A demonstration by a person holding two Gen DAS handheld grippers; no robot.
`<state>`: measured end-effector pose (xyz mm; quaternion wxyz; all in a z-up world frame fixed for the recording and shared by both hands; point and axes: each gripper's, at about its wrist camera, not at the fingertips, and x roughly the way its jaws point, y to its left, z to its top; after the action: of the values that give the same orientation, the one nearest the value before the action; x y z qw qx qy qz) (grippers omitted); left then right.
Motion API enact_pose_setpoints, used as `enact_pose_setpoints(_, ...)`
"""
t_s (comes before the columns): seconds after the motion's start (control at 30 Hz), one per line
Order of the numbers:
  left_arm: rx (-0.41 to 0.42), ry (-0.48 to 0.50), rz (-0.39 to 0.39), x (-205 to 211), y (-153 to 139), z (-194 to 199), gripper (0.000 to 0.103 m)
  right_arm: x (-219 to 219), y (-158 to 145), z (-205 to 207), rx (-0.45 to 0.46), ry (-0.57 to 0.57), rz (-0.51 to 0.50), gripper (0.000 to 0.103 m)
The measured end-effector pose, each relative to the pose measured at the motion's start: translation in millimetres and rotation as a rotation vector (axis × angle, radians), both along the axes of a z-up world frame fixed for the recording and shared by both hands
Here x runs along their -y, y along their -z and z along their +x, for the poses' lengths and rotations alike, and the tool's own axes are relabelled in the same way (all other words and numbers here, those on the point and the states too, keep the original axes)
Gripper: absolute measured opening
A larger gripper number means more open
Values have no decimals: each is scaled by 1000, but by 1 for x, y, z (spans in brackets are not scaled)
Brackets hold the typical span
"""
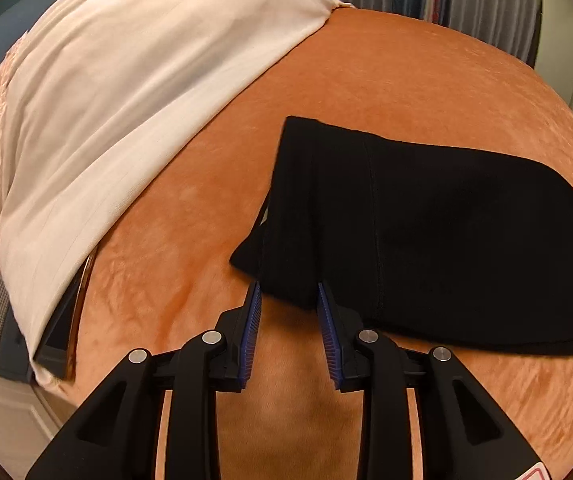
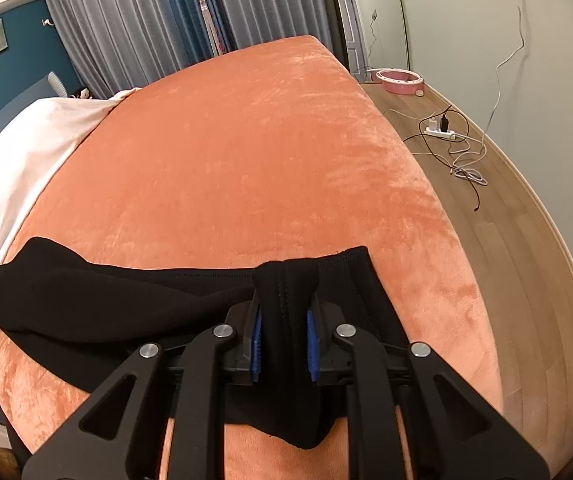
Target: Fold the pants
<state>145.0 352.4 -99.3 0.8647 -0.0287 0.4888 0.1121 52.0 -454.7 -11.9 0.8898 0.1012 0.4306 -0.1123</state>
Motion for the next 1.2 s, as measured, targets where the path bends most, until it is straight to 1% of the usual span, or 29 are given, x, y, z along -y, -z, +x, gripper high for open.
enact_pose_setpoints(0.03,1,-9,-3,0,-4,-5,29,0,0,1,-1,0,2,17)
enact_pose_setpoints(0.07,2,-19,10,1,-9,-9,29,0,0,2,-3,0,0,17)
enact_pose_setpoints(0.13,27,-12,33,6,-21,-16,29,0,-1,2,0,0,-3,18)
enact_pose_setpoints(0.2,59,-11,52,14,-36,-18,32,0,-1,3,4,6,-3,18)
enact_pose_setpoints(0.23,87,-6,46,19,-46,-16,39,0,-1,3,5,8,-1,18)
enact_pose_setpoints(0.27,107,-3,36,22,-52,-12,50,-1,-1,3,7,10,-2,18)
enact_pose_setpoints(0.3,124,0,26,27,-57,-7,54,-3,-2,3,9,12,-5,18)
enact_pose_setpoints(0.37,134,21,11,38,-57,10,55,-5,-4,3,10,11,-8,18)
enact_pose_setpoints(0.43,101,34,7,47,-46,30,55,-7,-6,4,6,8,-18,18)
enact_pose_setpoints(0.5,2,15,14,46,-18,54,55,-9,-10,2,5,1,-25,18)
enact_pose_setpoints(0.57,-121,-40,45,33,23,69,56,-8,-12,0,4,-1,-33,18)
enact_pose_setpoints(0.6,-154,-54,23,25,39,70,58,-8,-12,0,1,0,-32,18)
enact_pose_setpoints(0.63,-124,-56,-3,21,43,67,58,-7,-11,-1,-5,2,-32,19)
enact_pose_setpoints(0.67,-85,-51,-6,21,36,62,57,-6,-10,-1,-9,4,-33,20)
enact_pose_setpoints(0.73,-72,-54,-5,26,25,58,56,-4,-7,-1,-13,9,-38,22)
enact_pose_setpoints(0.77,-53,-53,-15,31,14,55,53,-3,-7,-1,-11,12,-35,22)
enact_pose_setpoints(0.8,-30,-43,-42,37,4,51,53,-2,-6,1,-10,12,-36,22)
enact_pose_setpoints(0.87,26,-20,-97,55,-19,47,54,-3,-2,14,-38,12,-78,20)
enact_pose_setpoints(0.93,68,24,-109,85,-40,48,54,-11,-5,37,-79,-9,-158,18)
enact_pose_setpoints(0.97,83,47,-112,99,-46,49,54,-20,-18,45,-56,-33,-193,17)
enact_pose_setpoints(1.0,93,73,-119,116,-53,49,54,-30,-37,49,2,-59,-225,17)
enact_pose_setpoints(1.03,98,92,-132,129,-58,49,54,-45,-69,47,108,-107,-245,17)
enact_pose_setpoints(1.07,102,120,-167,145,-63,47,56,-60,-95,39,194,-154,-277,18)
enact_pose_setpoints(1.1,101,141,-201,153,-65,44,58,-77,-113,28,243,-203,-361,21)
enact_pose_setpoints(1.13,97,162,-239,161,-64,42,62,-88,-117,16,255,-233,-439,30)
enact_pose_setpoints(1.17,87,186,-274,167,-60,37,62,-93,-112,1,236,-248,-507,58)
enact_pose_setpoints(1.2,75,203,-289,175,-56,34,62,-91,-103,-10,201,-246,-524,77)
